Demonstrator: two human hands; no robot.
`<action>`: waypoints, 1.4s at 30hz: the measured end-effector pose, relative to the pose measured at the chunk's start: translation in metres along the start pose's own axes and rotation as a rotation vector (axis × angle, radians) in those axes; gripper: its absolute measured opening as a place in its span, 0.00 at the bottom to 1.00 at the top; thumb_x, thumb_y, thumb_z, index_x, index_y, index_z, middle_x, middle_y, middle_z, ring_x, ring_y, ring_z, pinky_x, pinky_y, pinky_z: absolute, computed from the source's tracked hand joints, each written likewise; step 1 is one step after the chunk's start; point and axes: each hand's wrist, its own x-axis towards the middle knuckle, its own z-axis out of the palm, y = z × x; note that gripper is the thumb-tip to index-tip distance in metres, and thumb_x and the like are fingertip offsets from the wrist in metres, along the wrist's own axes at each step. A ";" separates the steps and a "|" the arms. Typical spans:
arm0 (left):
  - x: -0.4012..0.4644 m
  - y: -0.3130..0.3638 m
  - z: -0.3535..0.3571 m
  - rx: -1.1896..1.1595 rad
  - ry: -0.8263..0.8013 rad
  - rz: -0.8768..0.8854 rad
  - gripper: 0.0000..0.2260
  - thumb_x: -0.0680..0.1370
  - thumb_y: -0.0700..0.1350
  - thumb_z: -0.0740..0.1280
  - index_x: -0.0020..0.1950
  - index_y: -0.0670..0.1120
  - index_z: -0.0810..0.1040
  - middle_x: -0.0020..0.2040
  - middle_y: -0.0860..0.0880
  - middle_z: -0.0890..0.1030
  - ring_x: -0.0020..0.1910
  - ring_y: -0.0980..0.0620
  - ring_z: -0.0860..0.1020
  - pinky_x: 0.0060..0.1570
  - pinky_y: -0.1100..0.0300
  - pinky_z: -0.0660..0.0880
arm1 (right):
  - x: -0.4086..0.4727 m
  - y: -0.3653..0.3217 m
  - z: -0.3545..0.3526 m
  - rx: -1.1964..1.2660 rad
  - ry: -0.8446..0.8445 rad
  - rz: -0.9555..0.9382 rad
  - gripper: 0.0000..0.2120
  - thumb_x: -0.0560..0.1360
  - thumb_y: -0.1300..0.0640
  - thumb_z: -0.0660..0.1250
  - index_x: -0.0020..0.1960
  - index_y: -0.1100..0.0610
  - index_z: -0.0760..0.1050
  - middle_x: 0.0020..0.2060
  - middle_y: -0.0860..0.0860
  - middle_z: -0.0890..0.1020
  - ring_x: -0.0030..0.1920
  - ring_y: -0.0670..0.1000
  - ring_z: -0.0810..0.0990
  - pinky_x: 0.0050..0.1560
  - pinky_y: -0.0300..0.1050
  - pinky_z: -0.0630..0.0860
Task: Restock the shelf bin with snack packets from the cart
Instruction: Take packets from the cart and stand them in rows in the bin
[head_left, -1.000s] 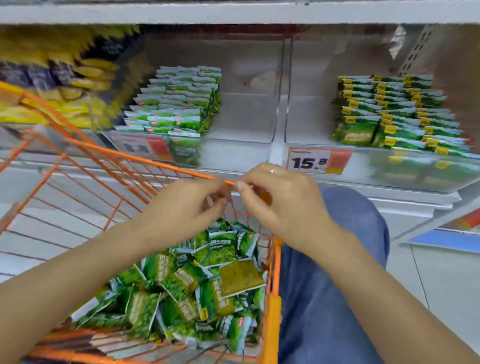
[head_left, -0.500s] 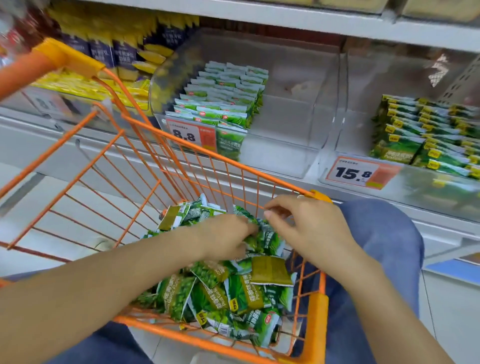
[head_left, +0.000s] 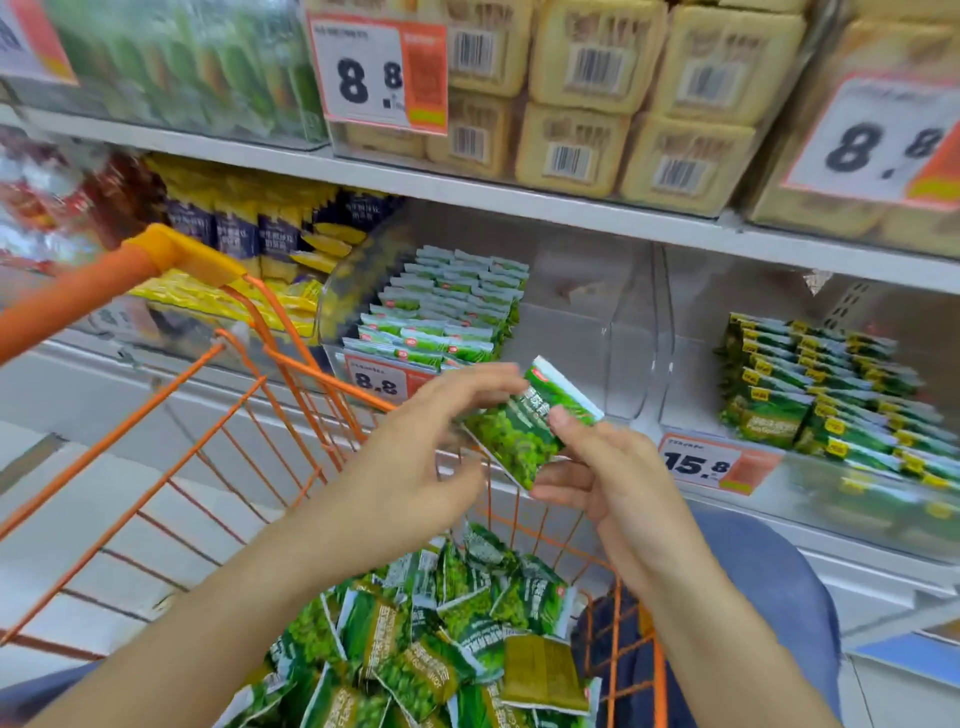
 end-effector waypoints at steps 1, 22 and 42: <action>0.001 0.002 -0.002 -0.173 0.027 -0.104 0.23 0.73 0.40 0.63 0.65 0.58 0.71 0.65 0.64 0.72 0.65 0.66 0.71 0.57 0.68 0.72 | 0.004 0.000 0.001 0.005 0.018 -0.006 0.13 0.69 0.53 0.68 0.41 0.62 0.72 0.25 0.50 0.78 0.26 0.47 0.79 0.30 0.39 0.78; 0.057 -0.088 -0.026 0.823 -0.094 -0.395 0.33 0.79 0.67 0.42 0.77 0.50 0.59 0.78 0.48 0.59 0.78 0.49 0.51 0.75 0.47 0.43 | 0.125 -0.019 -0.007 -0.145 0.168 -0.070 0.04 0.76 0.59 0.68 0.50 0.53 0.77 0.44 0.48 0.84 0.47 0.47 0.82 0.53 0.45 0.77; 0.060 -0.114 -0.023 0.931 0.052 -0.331 0.37 0.74 0.64 0.35 0.67 0.50 0.74 0.65 0.50 0.76 0.68 0.49 0.68 0.71 0.52 0.53 | 0.195 -0.002 -0.012 -1.119 -0.067 0.379 0.13 0.72 0.55 0.73 0.40 0.59 0.70 0.26 0.53 0.74 0.24 0.47 0.73 0.24 0.35 0.71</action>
